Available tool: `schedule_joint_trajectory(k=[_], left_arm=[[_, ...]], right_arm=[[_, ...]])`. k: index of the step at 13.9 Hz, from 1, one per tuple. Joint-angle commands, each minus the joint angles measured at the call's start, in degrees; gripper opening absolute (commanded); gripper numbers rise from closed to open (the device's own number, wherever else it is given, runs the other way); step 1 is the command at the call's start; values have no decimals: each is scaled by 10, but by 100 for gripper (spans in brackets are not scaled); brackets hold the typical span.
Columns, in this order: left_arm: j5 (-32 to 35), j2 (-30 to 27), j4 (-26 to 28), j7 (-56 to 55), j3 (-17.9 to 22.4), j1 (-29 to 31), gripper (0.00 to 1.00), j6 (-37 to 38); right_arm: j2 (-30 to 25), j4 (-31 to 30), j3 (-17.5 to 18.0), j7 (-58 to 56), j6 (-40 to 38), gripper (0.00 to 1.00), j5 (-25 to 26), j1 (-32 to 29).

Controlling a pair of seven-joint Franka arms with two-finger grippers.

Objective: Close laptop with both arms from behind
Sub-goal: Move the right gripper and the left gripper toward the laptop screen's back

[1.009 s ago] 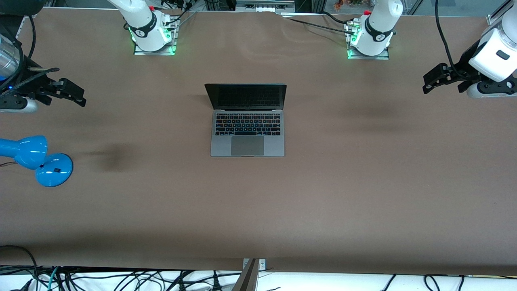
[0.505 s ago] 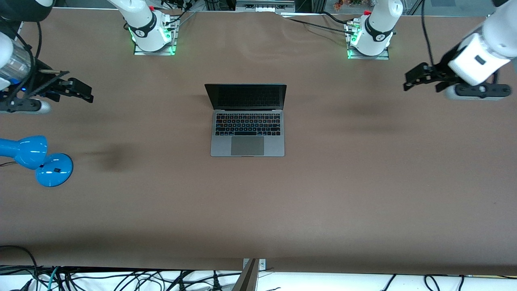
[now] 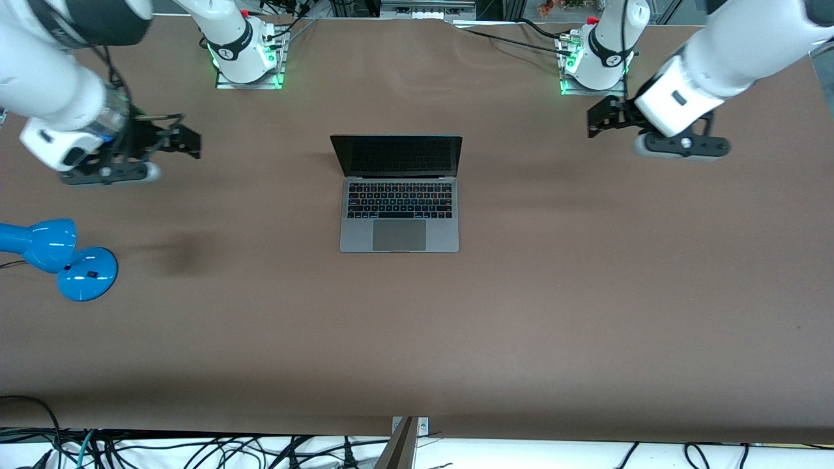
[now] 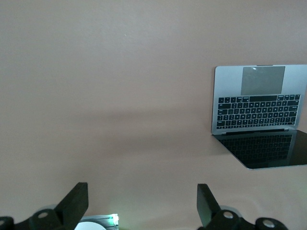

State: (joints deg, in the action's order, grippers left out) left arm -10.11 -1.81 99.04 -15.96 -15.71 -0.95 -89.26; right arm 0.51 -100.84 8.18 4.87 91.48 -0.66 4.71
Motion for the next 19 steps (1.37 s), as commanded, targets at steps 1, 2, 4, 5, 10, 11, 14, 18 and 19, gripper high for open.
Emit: schedule_joint_trajectory(k=[1,2,4,5,10,11,14,18,19], left_arm=[[-28,11,2,-47,-23,2,100,-17],[-28,10,17,-68,-40,2,100,-30],[-28,11,30,-104,-66,2,100,-57],[-29,11,47,-125,-86,2,100,-82],[-28,19,77,-173,-136,2,100,-137],[-29,22,79,-178,-143,2,100,-140],[-45,23,88,-187,-164,2,88,-145],[-68,29,92,-197,-179,2,35,-145],[-71,29,92,-202,-184,2,14,-145]], right_arm=[[-3,-6,32,9,-4,100,-32,-5],[-1,-6,39,23,-4,100,-56,-5],[5,-6,53,78,-4,96,-89,-2],[6,-6,68,99,-4,84,-95,-1],[35,-8,148,202,-31,24,-95,3],[41,-13,159,214,-32,24,-95,8],[59,-19,160,217,-33,9,-96,35],[85,-27,160,221,-33,0,-96,59],[93,-28,161,221,-33,0,-96,61]])
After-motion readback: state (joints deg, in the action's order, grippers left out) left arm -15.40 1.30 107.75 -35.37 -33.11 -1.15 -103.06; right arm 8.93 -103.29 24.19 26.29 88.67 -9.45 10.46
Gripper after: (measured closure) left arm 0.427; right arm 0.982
